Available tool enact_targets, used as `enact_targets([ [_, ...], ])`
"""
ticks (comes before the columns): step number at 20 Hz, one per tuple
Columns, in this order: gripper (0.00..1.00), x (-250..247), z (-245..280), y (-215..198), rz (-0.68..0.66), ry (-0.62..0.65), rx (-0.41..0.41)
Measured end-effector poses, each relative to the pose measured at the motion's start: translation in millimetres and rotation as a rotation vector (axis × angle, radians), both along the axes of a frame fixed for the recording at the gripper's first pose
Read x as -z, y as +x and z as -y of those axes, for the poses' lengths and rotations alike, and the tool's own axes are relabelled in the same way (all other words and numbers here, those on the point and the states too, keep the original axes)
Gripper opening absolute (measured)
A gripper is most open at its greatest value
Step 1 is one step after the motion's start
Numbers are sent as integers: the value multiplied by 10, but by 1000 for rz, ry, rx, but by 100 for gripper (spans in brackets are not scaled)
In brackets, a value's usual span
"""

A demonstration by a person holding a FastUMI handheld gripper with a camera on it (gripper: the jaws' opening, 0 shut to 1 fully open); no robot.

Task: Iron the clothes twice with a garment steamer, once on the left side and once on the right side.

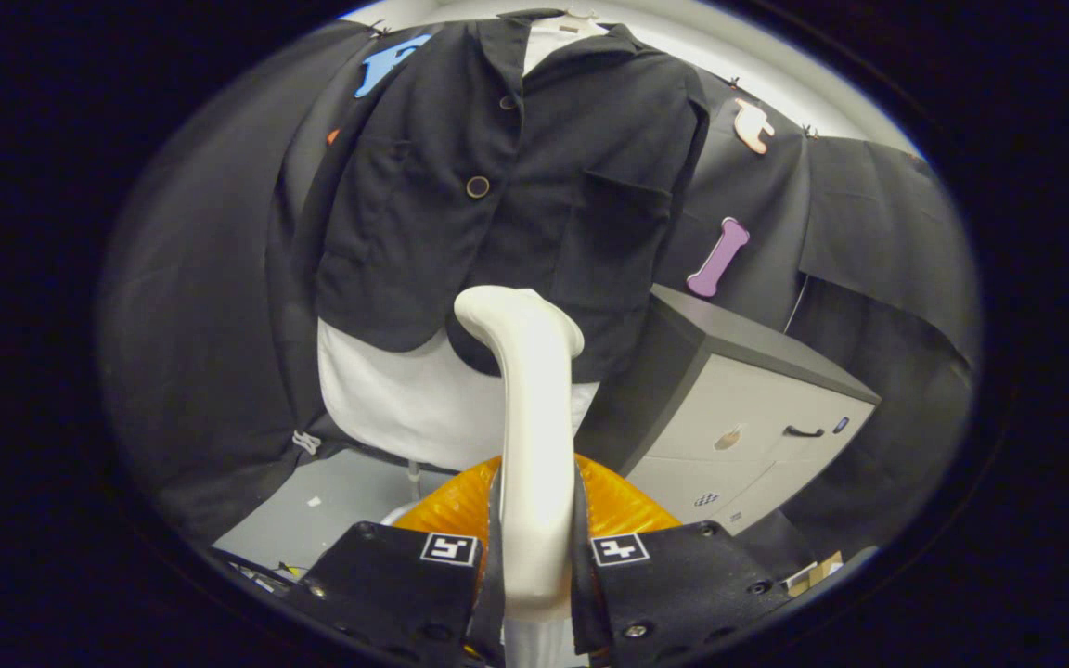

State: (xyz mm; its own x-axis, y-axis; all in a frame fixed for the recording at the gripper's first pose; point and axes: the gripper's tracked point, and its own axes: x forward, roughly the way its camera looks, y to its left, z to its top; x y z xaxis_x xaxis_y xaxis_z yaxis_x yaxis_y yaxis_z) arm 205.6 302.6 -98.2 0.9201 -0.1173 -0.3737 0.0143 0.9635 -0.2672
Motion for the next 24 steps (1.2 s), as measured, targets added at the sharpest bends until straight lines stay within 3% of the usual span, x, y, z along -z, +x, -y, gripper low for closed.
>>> enact_targets([
  [4,31,128,39,-38,-40,16,-6],
  [7,31,-180,-94,-128,30,12,-50],
  [13,31,-1275,-553,-181,247,72,-168],
  [24,31,-3179,-1188,64,667,140,-286],
])
